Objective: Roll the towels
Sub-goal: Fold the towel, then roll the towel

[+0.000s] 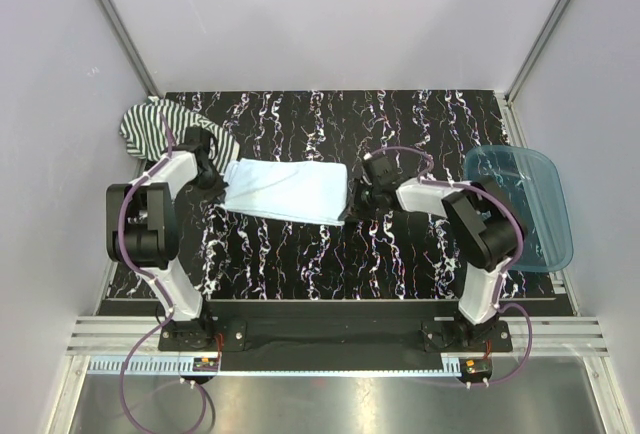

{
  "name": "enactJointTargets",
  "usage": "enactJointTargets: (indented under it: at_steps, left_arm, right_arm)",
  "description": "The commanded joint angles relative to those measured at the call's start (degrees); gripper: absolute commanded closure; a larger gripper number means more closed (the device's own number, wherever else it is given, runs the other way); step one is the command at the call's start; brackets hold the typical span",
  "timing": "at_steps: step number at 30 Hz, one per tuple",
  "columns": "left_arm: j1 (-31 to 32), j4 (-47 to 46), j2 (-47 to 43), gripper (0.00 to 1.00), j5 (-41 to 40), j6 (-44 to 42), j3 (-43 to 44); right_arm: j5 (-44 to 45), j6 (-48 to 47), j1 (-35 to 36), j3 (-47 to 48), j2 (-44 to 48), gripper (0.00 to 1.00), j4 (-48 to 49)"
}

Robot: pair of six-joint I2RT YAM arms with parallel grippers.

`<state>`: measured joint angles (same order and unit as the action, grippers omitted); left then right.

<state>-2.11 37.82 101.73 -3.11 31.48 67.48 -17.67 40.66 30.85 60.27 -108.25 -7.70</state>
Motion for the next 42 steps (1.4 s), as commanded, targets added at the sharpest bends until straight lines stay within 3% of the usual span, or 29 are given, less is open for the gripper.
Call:
enactJointTargets:
  at_steps: [1, 18, 21, 22, 24, 26, 30, 33, 34, 37, 42]
  left_arm:
    - [-0.44, -0.03, -2.33, 0.91, -4.53, 0.24, -0.51]
    - [0.09, 2.96, -7.33, 0.80, -5.67, 1.30, -5.61]
    - [0.52, 3.83, -11.28, 0.79, -7.16, 1.56, -5.70]
    - [1.14, 3.84, -14.34, 0.77, -8.56, 1.30, -5.70]
    - [1.93, 4.62, -17.69, 0.72, -11.11, 0.34, -5.00]
    - [7.28, 4.98, -22.53, 0.60, -15.07, -0.72, -4.47]
    - [18.26, 5.86, -28.68, 0.53, -20.96, -1.16, -3.85]
    - [30.20, 5.07, -31.42, 0.50, -27.36, 0.33, -3.76]
    - [36.50, 4.72, -31.42, 0.49, -28.69, 0.77, -3.68]
    - [46.80, 2.17, -28.97, 0.40, -31.33, 1.73, -3.06]
    - [62.62, -3.98, -20.63, 0.16, -34.05, 1.04, 0.88]
  right_arm:
    - [4.66, -0.32, -0.53, -5.50, 3.56, 1.00, -4.77]
    - [8.96, 0.91, -0.53, -18.43, 14.82, 1.00, -8.81]
    - [11.07, 1.08, -0.44, -18.44, 16.49, 0.88, -11.36]
    - [11.43, 1.00, -0.53, -18.09, 17.36, 0.66, -12.06]
    - [12.48, 0.82, -0.53, -17.56, 18.77, 0.51, -14.35]
    - [13.36, 0.56, -0.53, -16.33, 21.66, 0.38, -17.06]
    - [17.32, -0.32, -0.44, -12.20, 27.90, 0.24, -24.18]
    - [23.72, -1.20, -0.61, -7.81, 32.91, 0.03, -30.16]
    - [25.39, -1.03, -0.62, -5.89, 35.10, 0.00, -31.48]
    - [29.09, -1.64, -2.37, -4.03, 38.89, 0.00, -33.34]
    - [26.11, -2.08, -7.11, -1.22, 42.41, 0.00, -34.66]
